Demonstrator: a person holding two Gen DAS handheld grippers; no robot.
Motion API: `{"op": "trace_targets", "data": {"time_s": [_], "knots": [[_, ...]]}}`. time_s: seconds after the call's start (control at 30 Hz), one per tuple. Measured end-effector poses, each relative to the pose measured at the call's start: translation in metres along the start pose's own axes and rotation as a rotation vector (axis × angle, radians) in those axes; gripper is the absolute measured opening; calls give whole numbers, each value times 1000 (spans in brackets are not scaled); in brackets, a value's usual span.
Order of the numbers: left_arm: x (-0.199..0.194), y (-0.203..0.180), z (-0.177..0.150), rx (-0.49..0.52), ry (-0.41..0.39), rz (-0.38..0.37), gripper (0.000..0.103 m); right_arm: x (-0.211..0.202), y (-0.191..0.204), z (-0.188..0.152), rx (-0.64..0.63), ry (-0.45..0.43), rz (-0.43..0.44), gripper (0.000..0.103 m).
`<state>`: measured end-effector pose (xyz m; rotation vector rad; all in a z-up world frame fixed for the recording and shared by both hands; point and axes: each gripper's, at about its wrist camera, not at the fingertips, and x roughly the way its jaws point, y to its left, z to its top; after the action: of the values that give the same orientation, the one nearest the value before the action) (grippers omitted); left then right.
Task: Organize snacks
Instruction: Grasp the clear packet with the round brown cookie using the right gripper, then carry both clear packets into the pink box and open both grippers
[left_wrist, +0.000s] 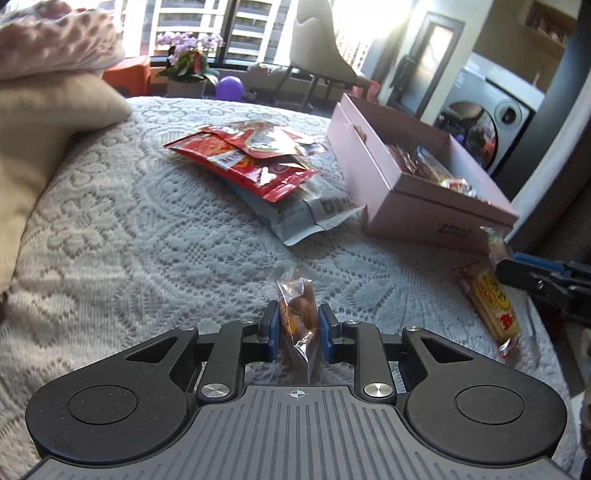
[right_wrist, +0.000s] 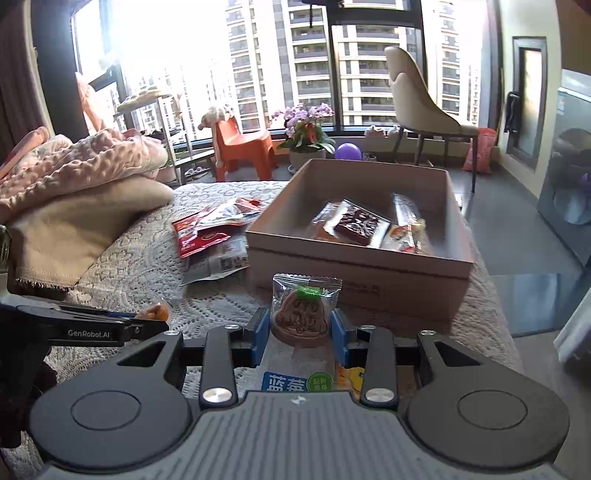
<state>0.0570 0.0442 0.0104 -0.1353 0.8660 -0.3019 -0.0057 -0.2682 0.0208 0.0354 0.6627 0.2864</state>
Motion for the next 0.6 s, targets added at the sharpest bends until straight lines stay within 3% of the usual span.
{"op": "trace_targets", "data": {"time_s": [0.33,0.6], "knots": [[-3,8,-10,-54,-42,-22,26,-14,-12,-20,8,17,-20,35],[-10,-22,-25,61,-60,36,24,-30,-29,-27,33,4,-87,35]]}}
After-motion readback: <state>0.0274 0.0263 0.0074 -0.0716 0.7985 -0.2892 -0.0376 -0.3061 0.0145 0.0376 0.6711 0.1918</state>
